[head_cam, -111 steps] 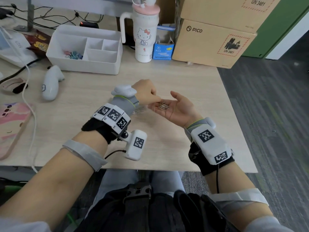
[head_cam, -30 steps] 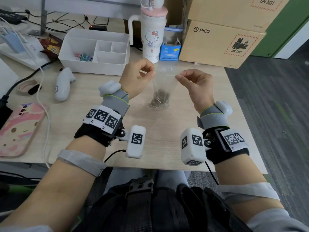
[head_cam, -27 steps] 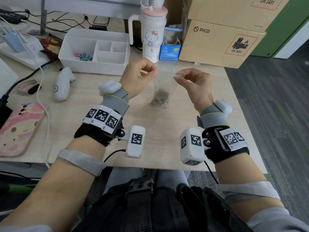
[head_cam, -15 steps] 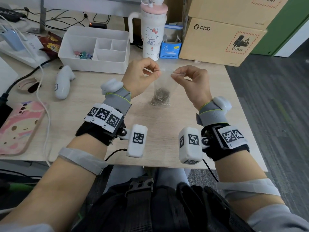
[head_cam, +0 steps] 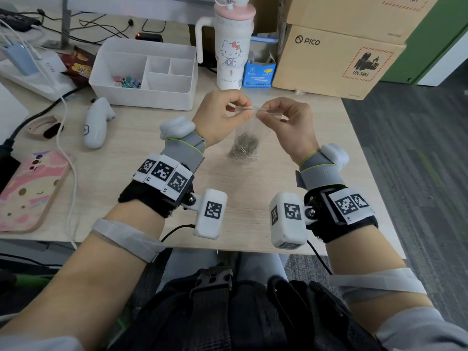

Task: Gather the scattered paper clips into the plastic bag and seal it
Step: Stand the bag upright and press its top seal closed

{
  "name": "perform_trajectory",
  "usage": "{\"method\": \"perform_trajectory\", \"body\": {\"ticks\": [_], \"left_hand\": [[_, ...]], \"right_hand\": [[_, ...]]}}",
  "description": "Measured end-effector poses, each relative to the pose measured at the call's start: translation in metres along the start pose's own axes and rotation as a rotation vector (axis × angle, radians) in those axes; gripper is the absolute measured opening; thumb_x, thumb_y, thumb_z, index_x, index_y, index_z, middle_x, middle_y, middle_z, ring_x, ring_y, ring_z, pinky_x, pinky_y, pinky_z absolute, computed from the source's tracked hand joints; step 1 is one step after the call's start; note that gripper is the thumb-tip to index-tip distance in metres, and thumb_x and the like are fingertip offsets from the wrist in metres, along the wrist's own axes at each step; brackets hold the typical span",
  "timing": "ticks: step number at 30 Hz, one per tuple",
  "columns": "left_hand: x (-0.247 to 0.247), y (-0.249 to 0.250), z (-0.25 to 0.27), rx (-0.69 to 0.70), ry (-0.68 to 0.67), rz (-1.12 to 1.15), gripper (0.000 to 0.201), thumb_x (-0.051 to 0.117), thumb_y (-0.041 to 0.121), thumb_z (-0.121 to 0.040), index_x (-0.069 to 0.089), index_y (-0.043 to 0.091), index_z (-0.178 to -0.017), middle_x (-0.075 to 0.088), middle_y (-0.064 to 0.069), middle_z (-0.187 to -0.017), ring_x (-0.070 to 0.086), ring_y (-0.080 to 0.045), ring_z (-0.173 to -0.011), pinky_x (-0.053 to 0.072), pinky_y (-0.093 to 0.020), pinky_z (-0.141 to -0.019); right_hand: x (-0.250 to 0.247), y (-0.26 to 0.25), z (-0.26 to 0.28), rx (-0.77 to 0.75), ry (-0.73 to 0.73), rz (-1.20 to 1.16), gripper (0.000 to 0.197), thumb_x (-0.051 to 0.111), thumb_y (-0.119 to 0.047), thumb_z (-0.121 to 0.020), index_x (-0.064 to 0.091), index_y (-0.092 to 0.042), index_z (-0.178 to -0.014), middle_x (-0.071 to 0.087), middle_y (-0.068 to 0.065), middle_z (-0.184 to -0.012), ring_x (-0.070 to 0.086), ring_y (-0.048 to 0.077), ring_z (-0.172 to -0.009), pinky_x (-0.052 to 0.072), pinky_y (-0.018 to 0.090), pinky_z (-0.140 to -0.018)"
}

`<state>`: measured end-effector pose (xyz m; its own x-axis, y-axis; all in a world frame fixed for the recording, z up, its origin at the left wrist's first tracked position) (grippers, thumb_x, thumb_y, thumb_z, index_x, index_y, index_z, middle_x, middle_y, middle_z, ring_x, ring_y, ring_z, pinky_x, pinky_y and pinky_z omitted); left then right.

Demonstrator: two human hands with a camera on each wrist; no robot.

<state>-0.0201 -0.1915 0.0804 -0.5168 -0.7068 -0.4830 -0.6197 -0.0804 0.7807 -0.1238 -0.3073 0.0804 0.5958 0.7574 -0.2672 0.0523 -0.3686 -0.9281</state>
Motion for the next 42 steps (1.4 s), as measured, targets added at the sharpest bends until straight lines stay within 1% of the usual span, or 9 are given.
{"method": "perform_trajectory", "body": {"ticks": [4,11,15,21,27,32,35,39,42], "left_hand": [[0.002,-0.001,-0.001,0.002,0.001,-0.015,0.014,0.063,0.021,-0.080,0.069,0.011,-0.087,0.060,0.013,-0.076,0.055,0.012,-0.073,0.040,-0.004,-0.072],[-0.001,-0.003,0.000,-0.034,0.031,0.000,0.013,0.071,0.022,-0.077,0.070,0.012,-0.085,0.061,0.017,-0.075,0.056,0.013,-0.072,0.042,-0.005,-0.074],[-0.008,-0.005,0.002,-0.087,0.092,0.033,0.014,0.077,0.023,-0.071,0.067,0.015,-0.076,0.059,0.016,-0.069,0.056,0.002,-0.069,0.048,-0.020,-0.080],[-0.010,-0.001,0.009,-0.163,-0.028,0.111,0.016,0.080,0.015,-0.066,0.066,0.010,-0.074,0.062,0.007,-0.067,0.058,-0.006,-0.066,0.050,-0.022,-0.074],[-0.007,-0.017,0.019,-0.253,-0.168,0.179,0.023,0.080,0.009,-0.064,0.060,0.017,-0.058,0.066,0.018,-0.050,0.058,0.006,-0.052,0.049,-0.011,-0.061],[0.004,-0.029,0.019,-0.304,-0.199,0.197,0.021,0.076,0.007,-0.070,0.060,0.016,-0.060,0.063,0.016,-0.046,0.055,0.007,-0.048,0.046,-0.007,-0.056],[0.014,-0.046,0.016,-0.388,-0.239,0.183,0.018,0.068,0.007,-0.079,0.060,0.017,-0.067,0.064,0.017,-0.047,0.058,0.007,-0.050,0.051,-0.011,-0.058],[0.025,-0.061,0.016,-0.472,-0.244,0.078,0.022,0.062,0.009,-0.085,0.054,0.019,-0.066,0.063,0.017,-0.043,0.059,0.006,-0.047,0.051,-0.012,-0.049],[0.029,-0.068,0.015,-0.465,-0.204,-0.066,0.015,0.067,0.012,-0.080,0.059,0.014,-0.068,0.069,-0.002,-0.062,0.068,-0.014,-0.067,0.058,-0.029,-0.065]], "right_hand": [[-0.001,-0.002,0.002,0.004,-0.008,-0.010,0.018,0.070,-0.007,-0.080,0.061,-0.020,-0.073,0.061,-0.006,-0.074,0.054,-0.009,-0.064,0.042,0.006,-0.061],[-0.013,0.007,0.003,0.038,0.048,-0.018,0.021,0.072,-0.006,-0.078,0.060,-0.019,-0.067,0.059,-0.004,-0.070,0.053,-0.006,-0.061,0.044,0.009,-0.063],[-0.013,0.007,0.004,0.044,0.045,-0.044,0.020,0.074,-0.006,-0.075,0.062,-0.018,-0.066,0.062,-0.006,-0.067,0.055,-0.001,-0.064,0.046,0.012,-0.065],[-0.016,0.012,0.011,0.164,-0.041,-0.186,0.011,0.073,-0.007,-0.076,0.064,-0.005,-0.069,0.069,-0.003,-0.058,0.063,0.016,-0.062,0.056,0.034,-0.074],[-0.013,0.018,0.022,0.332,-0.201,-0.227,0.022,0.065,-0.001,-0.082,0.055,-0.003,-0.063,0.065,0.000,-0.053,0.060,0.012,-0.049,0.060,0.037,-0.064],[-0.008,0.037,0.025,0.404,-0.150,-0.233,0.023,0.066,-0.005,-0.083,0.053,-0.006,-0.064,0.066,0.003,-0.060,0.062,0.012,-0.054,0.058,0.030,-0.059],[-0.002,0.051,0.022,0.422,-0.092,-0.132,0.024,0.066,-0.008,-0.084,0.051,-0.009,-0.066,0.065,0.006,-0.070,0.063,0.009,-0.060,0.058,0.027,-0.062],[0.008,0.069,0.015,0.441,-0.082,-0.002,0.028,0.065,-0.008,-0.085,0.048,-0.012,-0.063,0.057,0.005,-0.067,0.059,0.008,-0.058,0.054,0.024,-0.049],[0.015,0.080,0.012,0.458,-0.065,0.097,0.029,0.067,-0.009,-0.083,0.047,-0.013,-0.061,0.054,0.005,-0.065,0.058,0.019,-0.062,0.058,0.037,-0.058]]}}
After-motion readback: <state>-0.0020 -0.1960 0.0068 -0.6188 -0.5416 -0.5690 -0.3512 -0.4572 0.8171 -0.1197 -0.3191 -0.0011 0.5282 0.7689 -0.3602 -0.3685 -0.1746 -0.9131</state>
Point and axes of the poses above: each hand's wrist, its own z-axis away from the middle knuckle, its own x-axis out of the palm, y = z × x, the point moved 2 cm from there along -z, towards the middle knuckle
